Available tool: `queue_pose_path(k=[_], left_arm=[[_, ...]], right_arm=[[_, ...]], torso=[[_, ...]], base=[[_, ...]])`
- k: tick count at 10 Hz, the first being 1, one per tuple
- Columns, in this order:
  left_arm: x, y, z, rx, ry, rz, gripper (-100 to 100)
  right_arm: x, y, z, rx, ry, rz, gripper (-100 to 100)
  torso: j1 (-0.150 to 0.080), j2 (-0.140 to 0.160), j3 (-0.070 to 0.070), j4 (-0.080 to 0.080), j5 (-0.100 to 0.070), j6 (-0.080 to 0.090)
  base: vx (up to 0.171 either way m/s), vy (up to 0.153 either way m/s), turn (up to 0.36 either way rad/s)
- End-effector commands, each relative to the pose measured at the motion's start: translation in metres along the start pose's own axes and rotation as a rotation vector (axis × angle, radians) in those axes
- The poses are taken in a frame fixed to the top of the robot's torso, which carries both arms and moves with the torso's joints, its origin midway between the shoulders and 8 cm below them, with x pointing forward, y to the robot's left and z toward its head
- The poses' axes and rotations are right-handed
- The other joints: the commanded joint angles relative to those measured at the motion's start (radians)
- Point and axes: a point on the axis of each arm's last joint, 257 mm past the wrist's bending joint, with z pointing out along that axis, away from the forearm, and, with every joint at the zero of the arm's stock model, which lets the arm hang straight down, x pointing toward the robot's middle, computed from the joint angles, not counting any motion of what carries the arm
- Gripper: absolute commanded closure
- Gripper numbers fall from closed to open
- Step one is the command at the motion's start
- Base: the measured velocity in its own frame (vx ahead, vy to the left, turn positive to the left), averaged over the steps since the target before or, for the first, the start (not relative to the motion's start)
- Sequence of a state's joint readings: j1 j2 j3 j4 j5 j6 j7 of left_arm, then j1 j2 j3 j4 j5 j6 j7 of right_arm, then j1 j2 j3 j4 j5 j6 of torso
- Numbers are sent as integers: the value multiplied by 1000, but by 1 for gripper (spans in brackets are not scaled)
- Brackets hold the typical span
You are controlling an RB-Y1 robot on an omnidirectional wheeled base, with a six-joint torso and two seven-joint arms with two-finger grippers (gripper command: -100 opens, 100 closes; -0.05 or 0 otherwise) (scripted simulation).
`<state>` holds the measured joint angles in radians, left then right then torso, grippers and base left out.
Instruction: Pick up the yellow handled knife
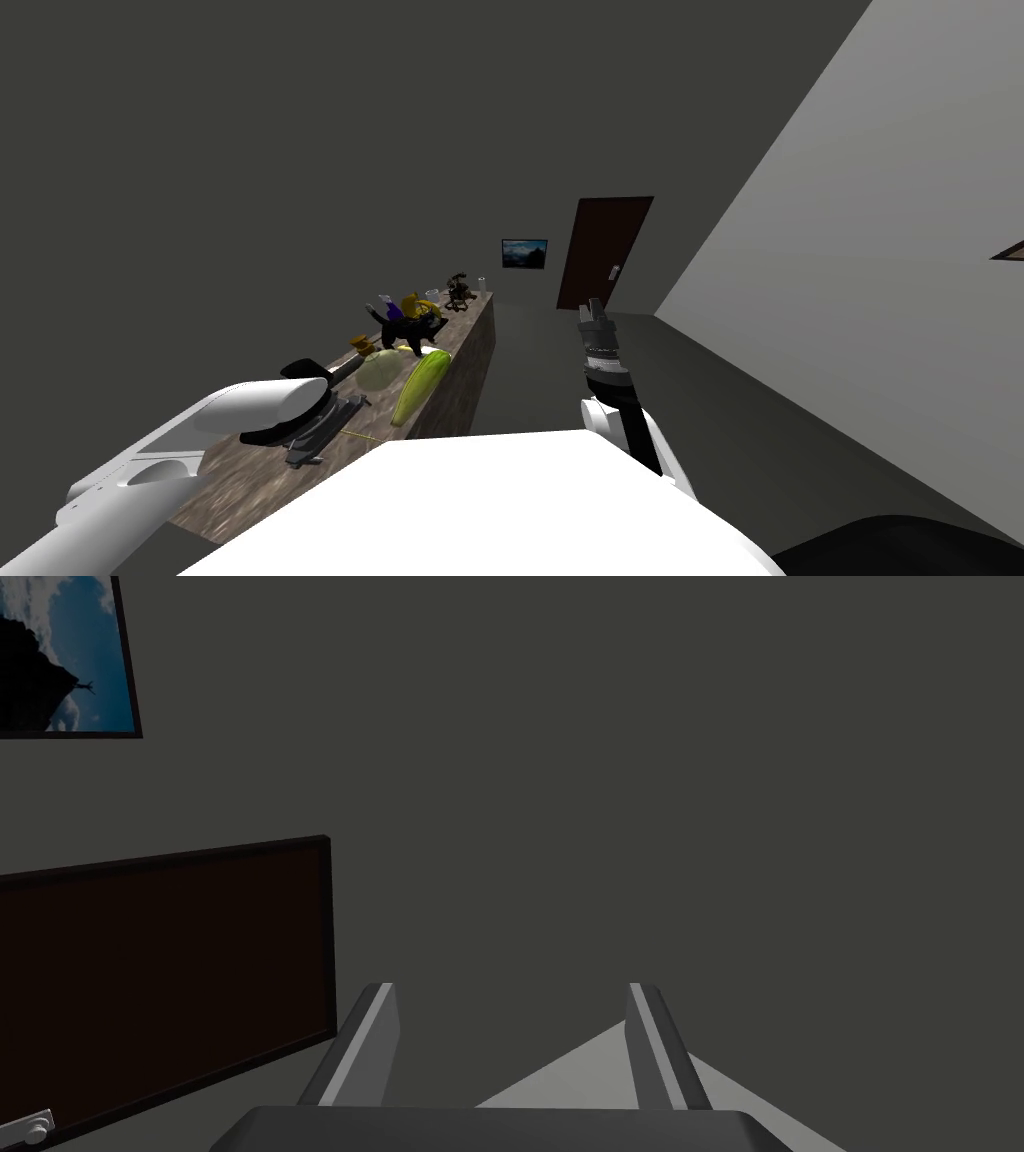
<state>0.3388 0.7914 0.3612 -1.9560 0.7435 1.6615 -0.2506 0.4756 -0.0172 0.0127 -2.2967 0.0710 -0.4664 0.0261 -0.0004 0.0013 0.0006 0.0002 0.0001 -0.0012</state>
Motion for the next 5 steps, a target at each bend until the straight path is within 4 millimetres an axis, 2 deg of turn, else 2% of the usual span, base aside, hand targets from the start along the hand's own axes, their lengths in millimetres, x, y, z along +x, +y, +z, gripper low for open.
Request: queue_pose_path(k=[1,2,5], left_arm=[[0,0,0,0,0,0,-100],[0,0,1,2,-1,0,100],[0,2,1,-6,0,0,100]], right_arm=[[0,0,0,0,0,0,0],[0,0,0,0,0,0,0],[0,0,0,0,0,0,0]], torso=[[0,0,0,0,0,0],[0,0,0,0,0,0],[0,0,1,2,1,0]], base=[[-9,5,-5],[0,0,0],[0,0,0]])
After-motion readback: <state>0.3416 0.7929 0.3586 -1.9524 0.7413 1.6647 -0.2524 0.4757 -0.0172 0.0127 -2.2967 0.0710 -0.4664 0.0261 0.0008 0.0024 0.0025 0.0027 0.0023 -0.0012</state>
